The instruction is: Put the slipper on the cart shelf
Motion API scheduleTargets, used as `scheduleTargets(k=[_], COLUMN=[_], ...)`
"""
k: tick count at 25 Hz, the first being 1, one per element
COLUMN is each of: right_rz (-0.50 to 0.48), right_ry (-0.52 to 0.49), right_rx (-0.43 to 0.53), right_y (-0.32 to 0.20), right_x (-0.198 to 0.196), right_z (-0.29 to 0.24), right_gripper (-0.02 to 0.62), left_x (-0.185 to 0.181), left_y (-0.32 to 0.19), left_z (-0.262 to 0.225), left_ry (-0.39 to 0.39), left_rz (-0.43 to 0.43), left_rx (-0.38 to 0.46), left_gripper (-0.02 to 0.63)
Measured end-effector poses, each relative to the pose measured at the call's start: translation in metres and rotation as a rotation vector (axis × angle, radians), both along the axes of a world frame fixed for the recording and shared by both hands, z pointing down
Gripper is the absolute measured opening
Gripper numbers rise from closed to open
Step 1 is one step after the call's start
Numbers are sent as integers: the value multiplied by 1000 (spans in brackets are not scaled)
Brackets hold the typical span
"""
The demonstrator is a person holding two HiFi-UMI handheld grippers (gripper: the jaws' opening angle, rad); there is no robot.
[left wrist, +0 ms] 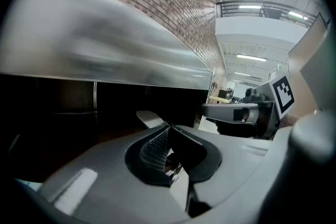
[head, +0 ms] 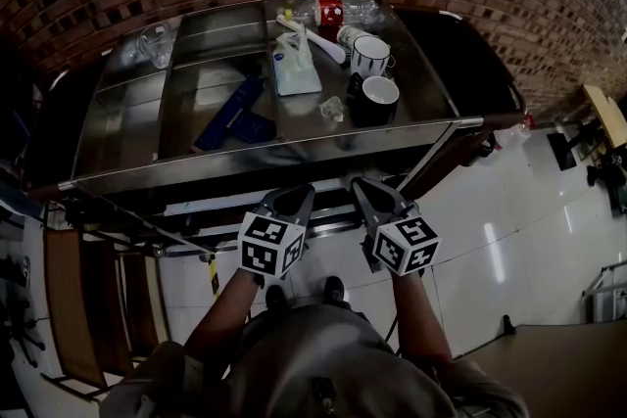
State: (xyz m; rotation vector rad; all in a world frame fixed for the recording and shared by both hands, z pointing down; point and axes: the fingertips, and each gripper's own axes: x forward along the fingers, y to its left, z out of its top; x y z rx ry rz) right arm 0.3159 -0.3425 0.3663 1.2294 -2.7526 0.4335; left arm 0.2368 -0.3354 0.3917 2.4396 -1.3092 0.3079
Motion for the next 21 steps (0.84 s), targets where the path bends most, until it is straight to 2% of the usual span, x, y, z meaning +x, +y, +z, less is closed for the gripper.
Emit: scheduleTargets(k=[10, 21], right_rz=[-42, -29], right_ry=[-3, -8], right_rx=[12, 5], right_y=[0, -3], right_x=[-8, -6], right_z=[-7, -5], right_gripper=[0, 0], left_x=[1, 1], left_y=[-3, -7], left_z=[1, 3], left_ry=[-6, -10], left_rz=[3, 21], left_rx=[-3, -4], left_gripper=[8, 8])
